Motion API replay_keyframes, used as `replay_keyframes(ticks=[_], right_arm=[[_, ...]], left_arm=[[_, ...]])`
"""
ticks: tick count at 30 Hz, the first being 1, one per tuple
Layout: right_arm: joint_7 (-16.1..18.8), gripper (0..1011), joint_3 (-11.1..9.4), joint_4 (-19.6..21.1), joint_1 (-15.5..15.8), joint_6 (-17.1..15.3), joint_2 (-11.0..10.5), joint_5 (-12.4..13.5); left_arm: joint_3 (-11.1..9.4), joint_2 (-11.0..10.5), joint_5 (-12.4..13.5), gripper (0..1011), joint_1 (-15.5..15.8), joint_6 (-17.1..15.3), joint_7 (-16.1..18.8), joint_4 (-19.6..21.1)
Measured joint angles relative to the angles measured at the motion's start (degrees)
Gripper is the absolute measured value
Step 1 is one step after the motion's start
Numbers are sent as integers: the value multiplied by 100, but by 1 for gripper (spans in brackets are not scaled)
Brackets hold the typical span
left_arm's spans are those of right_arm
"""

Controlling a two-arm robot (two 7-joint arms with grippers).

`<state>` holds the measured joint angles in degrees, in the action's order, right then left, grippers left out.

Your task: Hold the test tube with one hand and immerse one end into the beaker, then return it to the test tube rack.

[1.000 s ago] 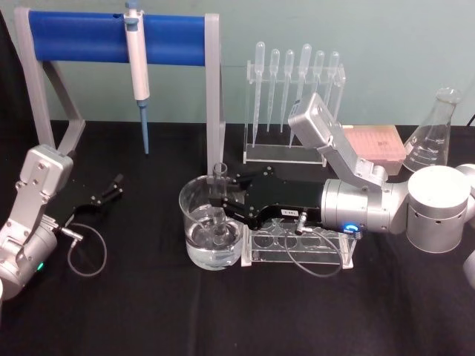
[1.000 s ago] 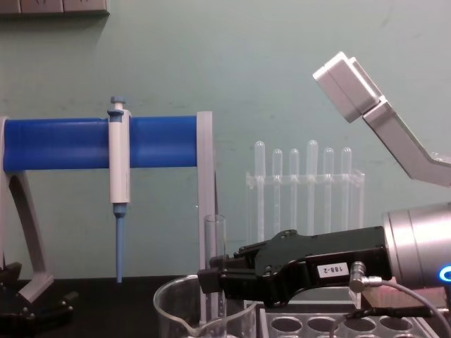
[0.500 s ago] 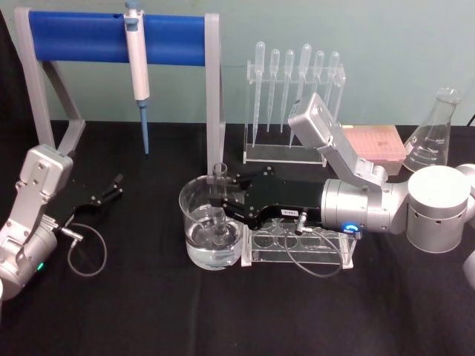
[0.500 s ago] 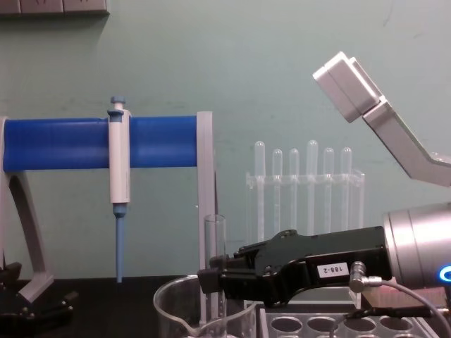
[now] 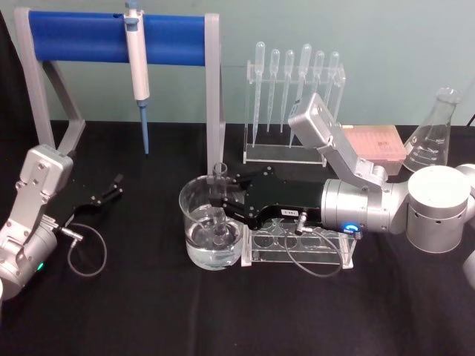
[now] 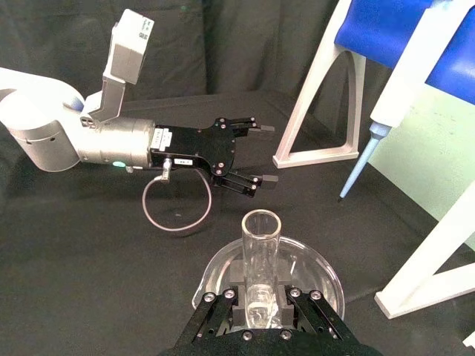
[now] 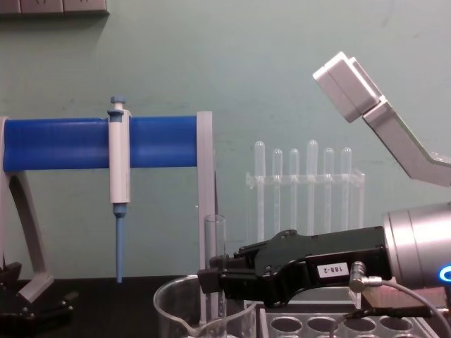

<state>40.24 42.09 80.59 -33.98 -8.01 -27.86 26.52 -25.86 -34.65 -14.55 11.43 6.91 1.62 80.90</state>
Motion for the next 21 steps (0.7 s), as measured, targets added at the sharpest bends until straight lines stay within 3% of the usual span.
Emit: replay_keyframes(ticks=[21], right_arm=[[0,241,0,0,0,0,0,0]], left_arm=[[0,0,0,1000,0,0,0,0]])
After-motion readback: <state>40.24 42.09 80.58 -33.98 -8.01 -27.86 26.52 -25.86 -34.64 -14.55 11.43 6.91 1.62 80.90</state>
